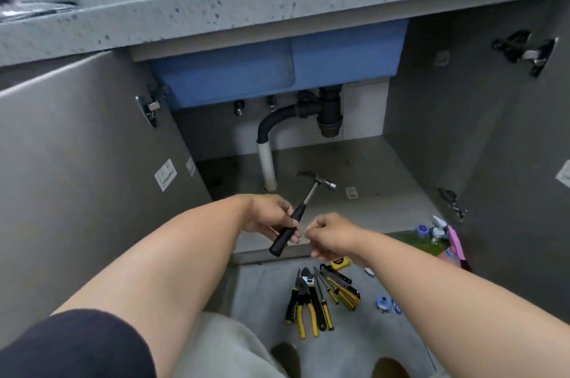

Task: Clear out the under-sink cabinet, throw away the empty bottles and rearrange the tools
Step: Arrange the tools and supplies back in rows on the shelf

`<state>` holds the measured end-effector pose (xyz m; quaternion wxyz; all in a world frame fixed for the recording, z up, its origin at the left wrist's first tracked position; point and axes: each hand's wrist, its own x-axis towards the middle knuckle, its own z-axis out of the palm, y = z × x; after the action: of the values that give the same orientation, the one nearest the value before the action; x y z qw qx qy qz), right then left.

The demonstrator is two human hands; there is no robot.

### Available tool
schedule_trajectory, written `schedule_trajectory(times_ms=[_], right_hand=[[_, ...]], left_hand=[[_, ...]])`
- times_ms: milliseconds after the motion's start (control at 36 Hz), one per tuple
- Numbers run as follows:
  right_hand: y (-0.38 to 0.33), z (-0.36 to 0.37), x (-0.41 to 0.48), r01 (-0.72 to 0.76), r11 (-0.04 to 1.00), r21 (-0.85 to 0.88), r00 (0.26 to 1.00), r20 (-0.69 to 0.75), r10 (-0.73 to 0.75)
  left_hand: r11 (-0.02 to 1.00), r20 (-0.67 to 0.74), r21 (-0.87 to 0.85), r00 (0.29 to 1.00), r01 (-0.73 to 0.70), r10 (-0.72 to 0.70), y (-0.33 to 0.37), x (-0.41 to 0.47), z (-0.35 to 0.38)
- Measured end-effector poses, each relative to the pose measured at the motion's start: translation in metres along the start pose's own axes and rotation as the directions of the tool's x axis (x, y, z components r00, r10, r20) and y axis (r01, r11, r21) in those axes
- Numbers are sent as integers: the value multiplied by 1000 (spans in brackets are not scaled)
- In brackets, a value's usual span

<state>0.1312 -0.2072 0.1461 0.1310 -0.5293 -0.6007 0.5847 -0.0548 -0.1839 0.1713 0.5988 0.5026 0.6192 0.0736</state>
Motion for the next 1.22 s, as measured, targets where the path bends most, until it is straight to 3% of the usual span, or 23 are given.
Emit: schedule_trajectory(times_ms=[167,361,500,667,917,1083,1222], right_hand=[[-17,10,2,27,995,-92,996,87,-19],[23,25,28,-46,993,-107,993,102,56],[70,51,57,-155,966,-205,974,133,185],[115,86,94,-228,927,-296,949,144,279],[173,117,137,-184,810,-557,937,151,316],[215,124,152,-183,823,-537,959,87,270],[236,133,164,-164,764,-625,962,69,264]], left_hand=[[991,-36,-127,999,35,-39,-13,8,-9],[986,62,-87,989,141,-136,-65,18,-15],[980,44,22,980,195,-196,-120,36,-22],[973,47,13,971,232,-233,-184,75,-18],[934,38,-218,959,281,-280,-270,117,27],[863,-4,-384,934,329,-357,-300,128,38],[830,-85,-486,930,274,-357,-318,140,44]])
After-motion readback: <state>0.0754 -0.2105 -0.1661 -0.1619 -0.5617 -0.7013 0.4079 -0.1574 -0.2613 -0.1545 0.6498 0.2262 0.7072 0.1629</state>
